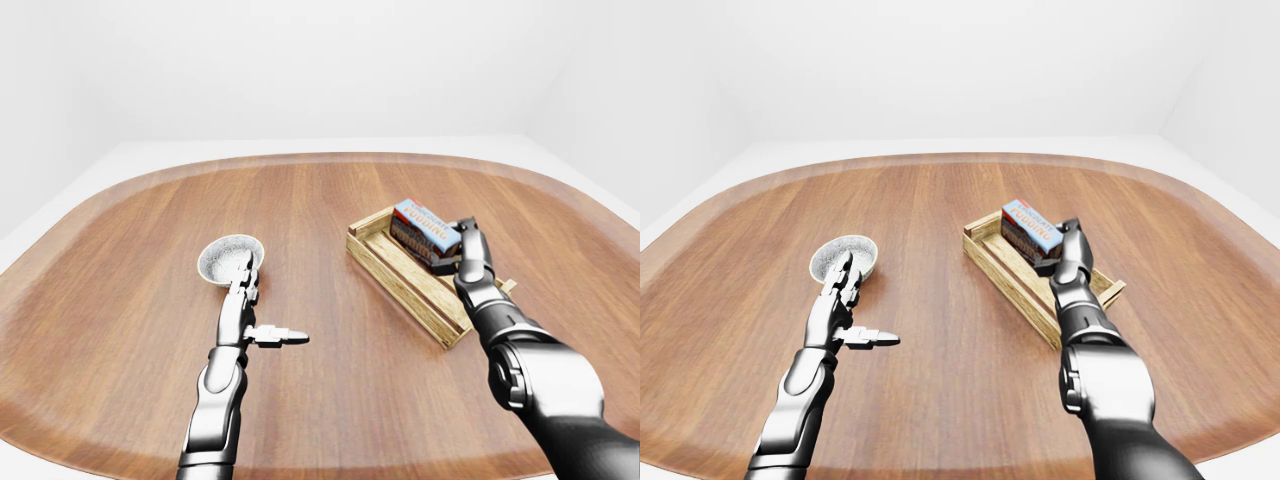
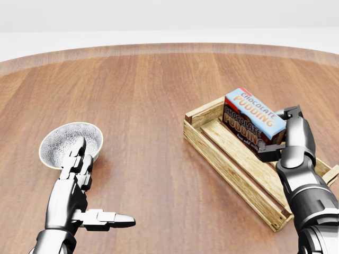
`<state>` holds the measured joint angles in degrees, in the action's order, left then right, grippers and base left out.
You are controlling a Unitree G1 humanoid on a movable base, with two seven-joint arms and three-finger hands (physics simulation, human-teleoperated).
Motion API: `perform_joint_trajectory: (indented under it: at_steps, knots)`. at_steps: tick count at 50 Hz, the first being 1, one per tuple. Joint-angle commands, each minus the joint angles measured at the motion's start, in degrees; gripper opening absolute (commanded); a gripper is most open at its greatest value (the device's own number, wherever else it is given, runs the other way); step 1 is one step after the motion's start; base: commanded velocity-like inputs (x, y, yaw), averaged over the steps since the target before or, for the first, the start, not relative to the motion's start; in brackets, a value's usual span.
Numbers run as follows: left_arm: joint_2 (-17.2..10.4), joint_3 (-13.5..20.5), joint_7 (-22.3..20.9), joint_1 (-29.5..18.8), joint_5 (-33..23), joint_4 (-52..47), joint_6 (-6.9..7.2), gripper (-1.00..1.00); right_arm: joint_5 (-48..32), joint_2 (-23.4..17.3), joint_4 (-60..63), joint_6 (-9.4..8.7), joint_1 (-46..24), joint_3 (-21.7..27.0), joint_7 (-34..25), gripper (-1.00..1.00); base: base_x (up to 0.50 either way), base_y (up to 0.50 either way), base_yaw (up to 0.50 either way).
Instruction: Pick up the chocolate pudding and put it in the tray.
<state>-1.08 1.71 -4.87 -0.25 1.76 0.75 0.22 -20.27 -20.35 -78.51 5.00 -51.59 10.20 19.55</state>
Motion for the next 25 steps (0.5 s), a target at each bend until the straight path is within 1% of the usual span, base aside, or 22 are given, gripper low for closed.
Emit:
perform_joint_trajectory:
  at_steps: [1, 15, 17, 18, 20, 23, 25]
  knots:
    - [-0.03, 0.09, 0.09, -0.07, -0.02, -0.08, 0.09, 1.0, -0.32, -0.21, 1.08, 0.0, 1.06, 0.31, 1.36, -1.0, 0.0, 0.0, 0.0]
    - [-0.06, 0.12, 0.18, -0.27, 0.02, 0.07, 0.2, 1.0, -0.6, -0.35, 0.86, 0.0, 3.19, 0.59, 1.77, -1.0, 0.0, 0.0, 0.0]
    - [-0.03, -0.01, 0.21, -0.02, -0.05, -0.66, 0.67, 1.0, -0.53, -0.54, 0.87, 0.0, 3.44, 0.72, 1.72, -1.0, 0.0, 0.0, 0.0]
    - [-0.02, -0.01, 0.2, 0.02, -0.06, -0.71, 0.67, 1.0, -0.51, -0.56, 0.86, 0.0, 3.55, 0.76, 1.71, -1.0, 0.0, 0.0, 0.0]
    - [-0.04, 0.02, 0.14, -0.04, -0.09, -0.21, 0.21, 1.0, -0.48, -0.64, 0.81, 0.0, 3.96, 0.86, 1.82, -1.0, 0.0, 0.0, 0.0]
    - [-0.02, -0.04, 0.15, 0.07, -0.16, -0.44, 0.35, 1.0, -0.74, -0.54, 0.75, 0.0, 4.48, 0.79, 2.05, -1.0, 0.0, 0.0, 0.0]
    - [-0.01, -0.02, 0.11, 0.06, -0.15, -0.23, 0.15, 1.0, -0.86, -0.42, 0.7, 0.0, 4.89, 0.8, 2.19, -1.0, 0.0, 0.0, 0.0]
